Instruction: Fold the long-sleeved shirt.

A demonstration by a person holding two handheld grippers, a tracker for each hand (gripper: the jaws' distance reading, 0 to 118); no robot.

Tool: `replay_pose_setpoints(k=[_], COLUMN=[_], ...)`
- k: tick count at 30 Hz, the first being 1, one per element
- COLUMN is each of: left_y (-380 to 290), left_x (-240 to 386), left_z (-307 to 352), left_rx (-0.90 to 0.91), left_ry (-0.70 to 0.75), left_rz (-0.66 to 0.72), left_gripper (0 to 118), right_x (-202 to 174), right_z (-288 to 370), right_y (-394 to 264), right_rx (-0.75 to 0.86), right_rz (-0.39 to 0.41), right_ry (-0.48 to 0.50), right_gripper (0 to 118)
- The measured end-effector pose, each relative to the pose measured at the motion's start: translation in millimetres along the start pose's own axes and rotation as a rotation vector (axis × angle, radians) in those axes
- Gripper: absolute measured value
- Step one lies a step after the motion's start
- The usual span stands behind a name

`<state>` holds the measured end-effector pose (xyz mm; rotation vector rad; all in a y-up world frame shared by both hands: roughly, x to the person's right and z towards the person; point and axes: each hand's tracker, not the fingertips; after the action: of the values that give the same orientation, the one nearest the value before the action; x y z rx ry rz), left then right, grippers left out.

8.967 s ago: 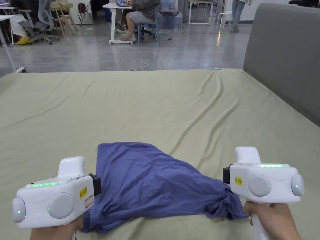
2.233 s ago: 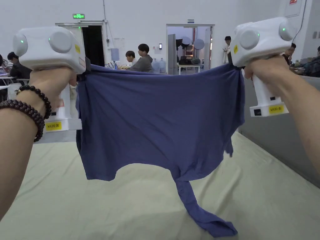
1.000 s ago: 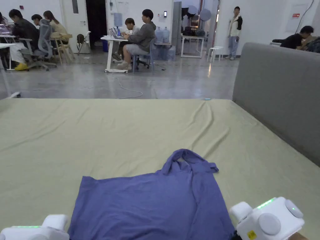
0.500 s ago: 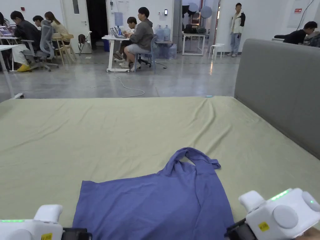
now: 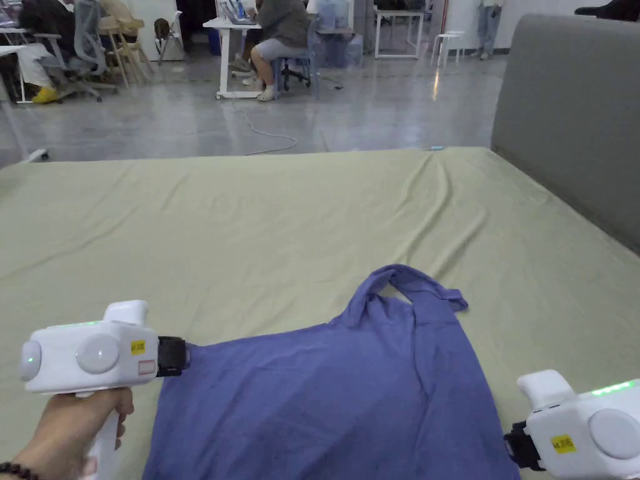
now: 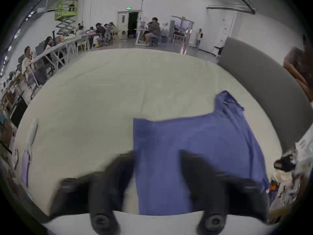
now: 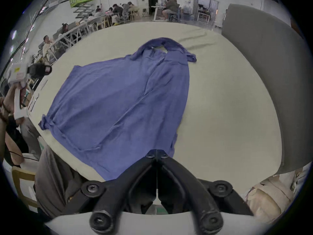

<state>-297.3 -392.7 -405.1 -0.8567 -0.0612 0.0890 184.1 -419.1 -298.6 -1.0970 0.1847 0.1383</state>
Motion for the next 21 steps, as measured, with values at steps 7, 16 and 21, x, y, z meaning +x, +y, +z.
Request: replay_pose_setpoints(k=[7,16,21], left_y=[38.3,15.7,20.7], left_x=[-20.9,-10.0,-19.1], left_z=[-117.2,-116.9,-93.9], left_rx=[-0.152,-0.156,-0.139], left_ry=[0.152,0.080,0.058], left_rz=[0.050,-0.032,-0.022], left_gripper=[110,2,2], right_x=[-4.2,-7.7,-21.2], right_z=[-21.5,-21.4,-41.3], right_y=[10.1,-20.2,-49.8], right_rx=[-0.031,-0.140,-0.268], right_rz=[-0.100,-0.171,-0.074], right_ry=[0.036,0.051,0.025], right_gripper=[0,76,45])
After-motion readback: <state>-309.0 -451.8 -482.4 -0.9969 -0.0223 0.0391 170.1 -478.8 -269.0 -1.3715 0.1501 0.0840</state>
